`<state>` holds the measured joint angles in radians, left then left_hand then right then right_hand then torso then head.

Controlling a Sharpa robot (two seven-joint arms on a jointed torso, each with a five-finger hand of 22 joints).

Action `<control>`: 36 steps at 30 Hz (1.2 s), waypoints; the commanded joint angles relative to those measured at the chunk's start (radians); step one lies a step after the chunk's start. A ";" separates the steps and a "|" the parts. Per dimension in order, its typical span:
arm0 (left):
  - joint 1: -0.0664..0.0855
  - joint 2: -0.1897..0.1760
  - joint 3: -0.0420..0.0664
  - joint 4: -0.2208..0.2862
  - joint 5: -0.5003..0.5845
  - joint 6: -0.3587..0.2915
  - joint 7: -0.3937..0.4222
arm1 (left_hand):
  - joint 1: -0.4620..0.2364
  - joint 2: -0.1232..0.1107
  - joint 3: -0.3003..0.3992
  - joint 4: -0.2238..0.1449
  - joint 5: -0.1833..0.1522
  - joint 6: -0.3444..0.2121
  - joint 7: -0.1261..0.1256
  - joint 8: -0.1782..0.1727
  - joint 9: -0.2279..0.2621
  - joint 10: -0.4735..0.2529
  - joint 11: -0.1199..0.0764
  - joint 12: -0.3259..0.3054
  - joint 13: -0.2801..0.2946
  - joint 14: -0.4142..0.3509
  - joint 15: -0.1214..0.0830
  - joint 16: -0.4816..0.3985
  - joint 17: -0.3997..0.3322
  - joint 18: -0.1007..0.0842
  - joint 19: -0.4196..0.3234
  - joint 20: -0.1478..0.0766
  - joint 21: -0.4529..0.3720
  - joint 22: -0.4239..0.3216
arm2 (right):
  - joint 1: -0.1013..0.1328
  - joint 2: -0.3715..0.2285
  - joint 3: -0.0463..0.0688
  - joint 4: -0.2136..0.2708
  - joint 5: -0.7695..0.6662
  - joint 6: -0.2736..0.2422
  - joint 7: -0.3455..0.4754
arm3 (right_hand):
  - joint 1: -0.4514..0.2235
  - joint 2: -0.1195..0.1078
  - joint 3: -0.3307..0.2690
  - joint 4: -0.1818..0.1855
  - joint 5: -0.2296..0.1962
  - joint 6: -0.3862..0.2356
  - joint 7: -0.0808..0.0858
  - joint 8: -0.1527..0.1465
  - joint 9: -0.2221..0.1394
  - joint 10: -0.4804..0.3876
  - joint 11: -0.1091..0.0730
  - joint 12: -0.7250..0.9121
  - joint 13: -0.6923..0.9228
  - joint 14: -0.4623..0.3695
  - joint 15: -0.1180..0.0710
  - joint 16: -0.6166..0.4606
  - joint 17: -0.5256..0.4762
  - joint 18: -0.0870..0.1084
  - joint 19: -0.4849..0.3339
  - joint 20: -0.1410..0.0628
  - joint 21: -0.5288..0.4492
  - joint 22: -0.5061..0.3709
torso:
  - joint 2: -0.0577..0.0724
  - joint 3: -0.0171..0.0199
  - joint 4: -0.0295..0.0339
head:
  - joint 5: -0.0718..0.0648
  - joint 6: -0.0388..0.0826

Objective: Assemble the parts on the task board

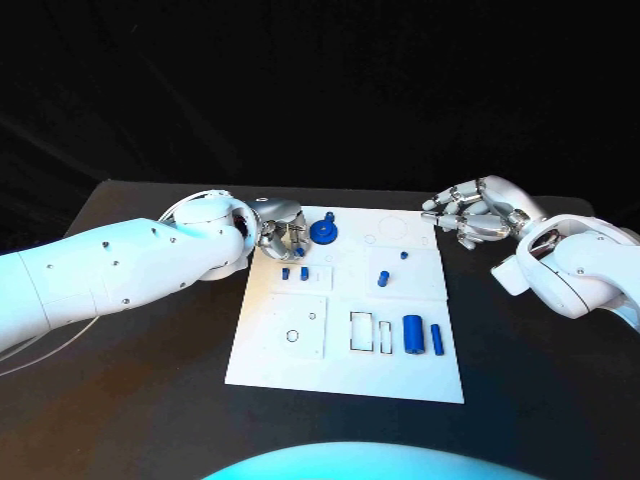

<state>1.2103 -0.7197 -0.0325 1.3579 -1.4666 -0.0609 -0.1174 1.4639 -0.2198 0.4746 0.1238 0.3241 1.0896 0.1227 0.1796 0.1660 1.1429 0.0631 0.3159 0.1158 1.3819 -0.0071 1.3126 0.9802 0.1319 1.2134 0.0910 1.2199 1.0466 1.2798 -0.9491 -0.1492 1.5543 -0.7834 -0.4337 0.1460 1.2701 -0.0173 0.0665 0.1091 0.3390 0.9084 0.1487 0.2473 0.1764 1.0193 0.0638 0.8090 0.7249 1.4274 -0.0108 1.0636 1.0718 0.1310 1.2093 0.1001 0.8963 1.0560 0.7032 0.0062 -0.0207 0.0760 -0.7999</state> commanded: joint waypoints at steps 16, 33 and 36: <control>0.000 0.004 0.000 0.005 0.003 0.022 0.010 | -0.008 -0.002 -0.007 -0.002 -0.005 0.004 0.001 -0.012 -0.004 0.005 0.000 -0.014 -0.003 -0.004 0.000 -0.004 -0.001 -0.004 -0.008 0.000 -0.008 -0.004 | 0.000 0.001 0.001 0.001 -0.002 0.000 0.007 | -0.002 -0.003 0.002 0.005 0.005 -0.007 -0.001 0.005 -0.002 -0.004 0.000 0.003 -0.001 -0.003 0.002 0.002 0.001 0.015 -0.004 -0.002 -0.004 0.001 | 0.000 0.0001 0.0003 | -0.001 -0.001; 0.000 0.001 0.000 0.005 0.008 0.008 0.008 | -0.016 -0.023 -0.020 -0.003 -0.004 -0.045 0.019 -0.067 -0.027 -0.027 0.019 -0.055 -0.009 -0.018 0.014 -0.014 -0.029 -0.003 -0.017 0.008 -0.019 -0.015 | 0.000 0.002 0.001 -0.001 -0.002 0.001 0.008 | -0.001 -0.003 0.002 0.005 0.004 -0.008 0.000 0.006 -0.002 -0.005 0.001 0.004 -0.002 -0.003 0.002 -0.001 0.000 0.016 -0.005 -0.001 -0.007 -0.001 | 0.000 0.0000 0.0003 | 0.001 -0.002; 0.000 0.000 0.000 0.005 0.009 0.007 0.007 | -0.016 -0.023 -0.020 -0.003 -0.004 -0.044 0.020 -0.067 -0.027 -0.028 0.020 -0.056 -0.009 -0.021 0.015 -0.017 -0.035 -0.002 -0.018 0.008 -0.020 -0.016 | 0.000 0.002 0.001 -0.002 -0.002 0.000 0.008 | -0.001 -0.003 0.002 0.005 0.004 -0.008 0.000 0.006 -0.002 -0.005 0.001 0.004 -0.002 -0.003 0.002 -0.001 0.000 0.016 -0.005 -0.001 -0.007 -0.001 | 0.000 0.0001 -0.0002 | 0.002 -0.002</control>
<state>1.2102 -0.7200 -0.0330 1.3606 -1.4619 -0.0561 -0.1164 1.4495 -0.2342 0.4610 0.1209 0.3242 1.0500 0.1407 0.1152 0.1402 1.1231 0.0826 0.2665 0.1077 1.3670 0.0078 1.3010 0.9453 0.1320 1.2026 0.1018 1.2061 1.0321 1.2798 -0.9478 -0.1492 1.5532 -0.7834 -0.4336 0.1467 1.2701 -0.0173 0.0665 0.1091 0.3390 0.9085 0.1485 0.2473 0.1752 1.0193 0.0638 0.8090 0.7232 1.4274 -0.0108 1.0636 1.0716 0.1309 1.2093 0.1002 0.8925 1.0560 0.7032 0.0064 -0.0204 0.0774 -0.8015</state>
